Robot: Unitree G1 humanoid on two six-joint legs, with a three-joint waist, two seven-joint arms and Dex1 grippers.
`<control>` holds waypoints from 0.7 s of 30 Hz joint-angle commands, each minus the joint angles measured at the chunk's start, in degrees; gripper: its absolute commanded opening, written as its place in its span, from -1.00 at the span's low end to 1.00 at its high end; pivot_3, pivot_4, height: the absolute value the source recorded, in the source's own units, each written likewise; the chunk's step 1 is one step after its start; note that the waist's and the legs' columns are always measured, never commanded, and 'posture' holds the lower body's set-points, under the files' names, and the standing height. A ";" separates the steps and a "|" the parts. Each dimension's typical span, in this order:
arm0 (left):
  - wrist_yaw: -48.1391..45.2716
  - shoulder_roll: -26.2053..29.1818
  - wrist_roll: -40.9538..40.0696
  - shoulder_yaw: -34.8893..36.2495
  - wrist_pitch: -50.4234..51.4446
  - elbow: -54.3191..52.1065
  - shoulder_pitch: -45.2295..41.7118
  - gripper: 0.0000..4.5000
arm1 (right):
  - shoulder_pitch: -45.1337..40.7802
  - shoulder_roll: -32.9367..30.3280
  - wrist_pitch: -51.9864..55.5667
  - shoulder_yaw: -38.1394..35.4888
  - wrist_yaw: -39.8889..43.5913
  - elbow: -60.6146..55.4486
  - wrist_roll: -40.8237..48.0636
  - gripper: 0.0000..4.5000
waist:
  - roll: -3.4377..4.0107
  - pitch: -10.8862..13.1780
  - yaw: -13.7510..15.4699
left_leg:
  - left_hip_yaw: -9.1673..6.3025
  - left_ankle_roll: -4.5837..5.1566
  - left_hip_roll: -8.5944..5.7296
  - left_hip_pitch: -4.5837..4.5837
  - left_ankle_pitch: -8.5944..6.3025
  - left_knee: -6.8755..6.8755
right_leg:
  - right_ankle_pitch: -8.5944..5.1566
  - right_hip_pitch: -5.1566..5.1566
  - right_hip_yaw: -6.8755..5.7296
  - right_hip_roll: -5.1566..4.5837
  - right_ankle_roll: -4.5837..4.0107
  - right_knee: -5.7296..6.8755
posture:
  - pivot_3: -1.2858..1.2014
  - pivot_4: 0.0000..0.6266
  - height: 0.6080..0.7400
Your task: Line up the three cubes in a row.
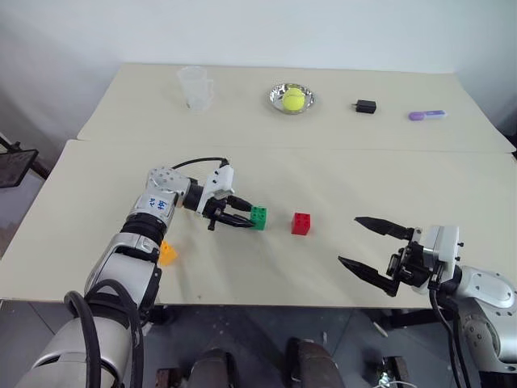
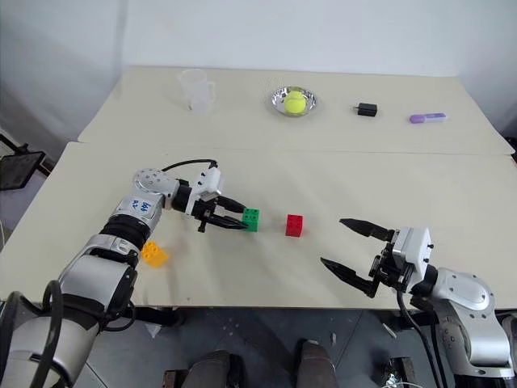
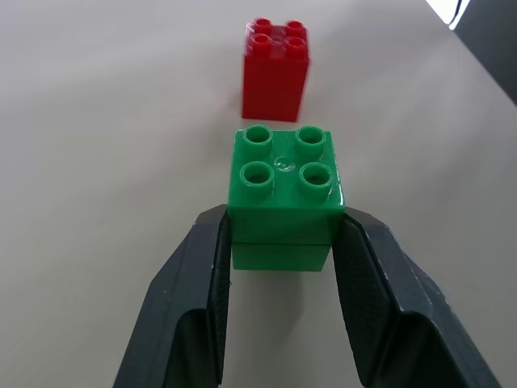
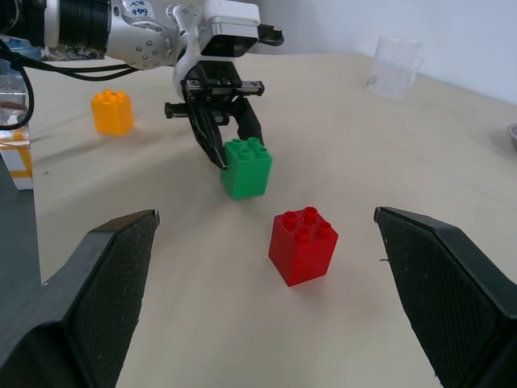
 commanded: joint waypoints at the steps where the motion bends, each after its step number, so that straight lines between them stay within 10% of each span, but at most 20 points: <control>1: 1.54 -0.30 1.23 0.88 -0.96 0.71 -2.11 -0.02 | -0.39 0.21 -0.58 -0.55 -0.91 -2.15 0.64 1.00 | 0.00 0.00 0.03 | 0.00 0.01 0.00 0.00 0.00 0.01 | 0.00 0.00 0.01 0.00 0.00 0.00 | 0.03 -0.52 1.00; 9: -2.14 3.61 -4.86 7.37 1.11 -8.36 0.79 0.98 | -3.00 -0.56 0.65 1.06 0.49 -2.09 1.87 1.00 | 0.00 0.00 -0.09 | -0.05 0.02 0.01 -0.02 -0.01 0.00 | 0.00 0.00 -0.02 -0.01 0.00 0.04 | 0.03 -0.52 1.00; 21: 17.98 20.50 -21.24 42.11 13.50 -36.90 41.90 0.98 | -15.08 3.40 3.28 13.43 4.76 -0.69 0.84 1.00 | 0.06 0.03 -1.75 | -0.17 -0.05 0.16 0.17 -0.07 -0.03 | -0.01 -0.23 0.13 -0.06 -0.01 0.58 | 0.03 -0.52 1.00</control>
